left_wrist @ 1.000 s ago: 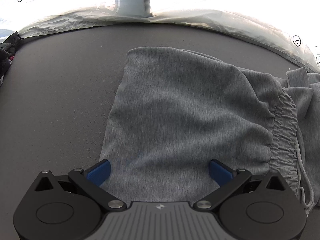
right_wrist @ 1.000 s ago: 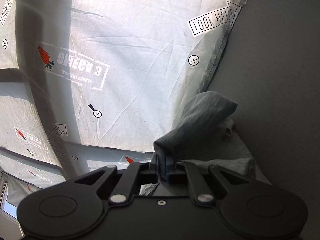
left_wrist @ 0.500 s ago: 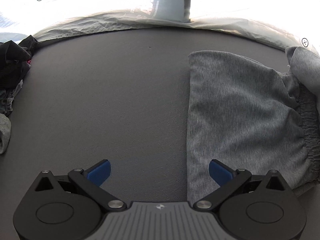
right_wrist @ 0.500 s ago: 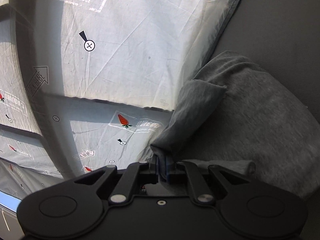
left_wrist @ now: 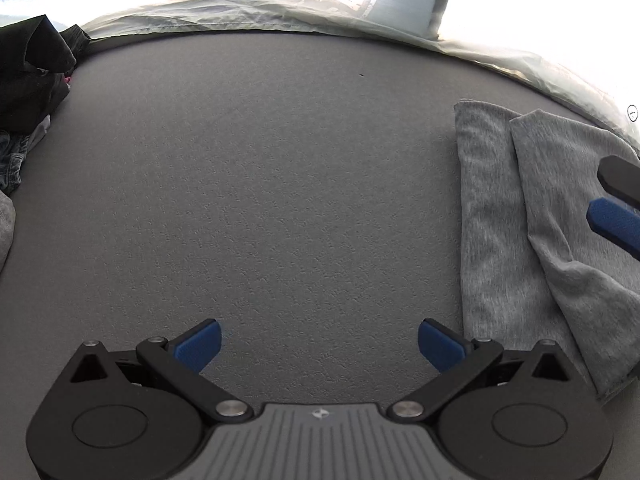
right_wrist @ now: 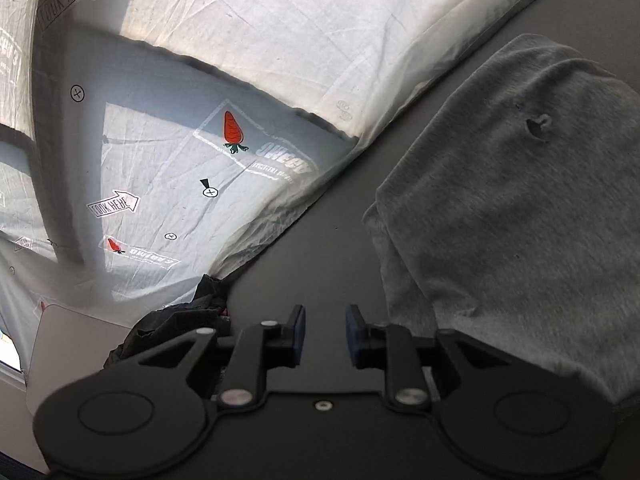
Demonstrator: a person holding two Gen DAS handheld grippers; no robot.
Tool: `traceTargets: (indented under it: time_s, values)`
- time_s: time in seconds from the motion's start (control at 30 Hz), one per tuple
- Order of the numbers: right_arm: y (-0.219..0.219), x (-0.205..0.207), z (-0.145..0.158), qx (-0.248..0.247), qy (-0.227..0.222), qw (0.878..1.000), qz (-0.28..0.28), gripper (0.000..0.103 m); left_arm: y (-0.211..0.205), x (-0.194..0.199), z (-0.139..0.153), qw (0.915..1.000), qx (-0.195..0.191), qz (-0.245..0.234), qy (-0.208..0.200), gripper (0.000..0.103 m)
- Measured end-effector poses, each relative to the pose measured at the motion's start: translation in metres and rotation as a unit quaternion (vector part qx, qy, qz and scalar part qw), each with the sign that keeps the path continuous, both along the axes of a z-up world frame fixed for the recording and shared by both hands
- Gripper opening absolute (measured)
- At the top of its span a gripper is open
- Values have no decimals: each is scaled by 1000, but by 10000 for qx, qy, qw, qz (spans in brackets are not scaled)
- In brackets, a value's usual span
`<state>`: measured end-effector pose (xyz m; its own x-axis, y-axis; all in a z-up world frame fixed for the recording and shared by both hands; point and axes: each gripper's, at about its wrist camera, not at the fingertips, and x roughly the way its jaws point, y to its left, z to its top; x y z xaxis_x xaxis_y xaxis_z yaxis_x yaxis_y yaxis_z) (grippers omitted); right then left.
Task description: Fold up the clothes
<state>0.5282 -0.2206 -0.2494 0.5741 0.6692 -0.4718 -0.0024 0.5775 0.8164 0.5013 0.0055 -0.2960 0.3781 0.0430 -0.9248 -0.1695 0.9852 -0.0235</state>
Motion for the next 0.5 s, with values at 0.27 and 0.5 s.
traceTargets:
  time_s: [0.27,0.5]
  values:
    - [-63,-28,27,-1681,-532,9820,-670,25,-21,-11,25,9971,-549,-325,-424,100]
    - [-116,-57,23,-2451,-464,9607,-1216,34,-73,4,42,9826,-1524,-863,-615,66]
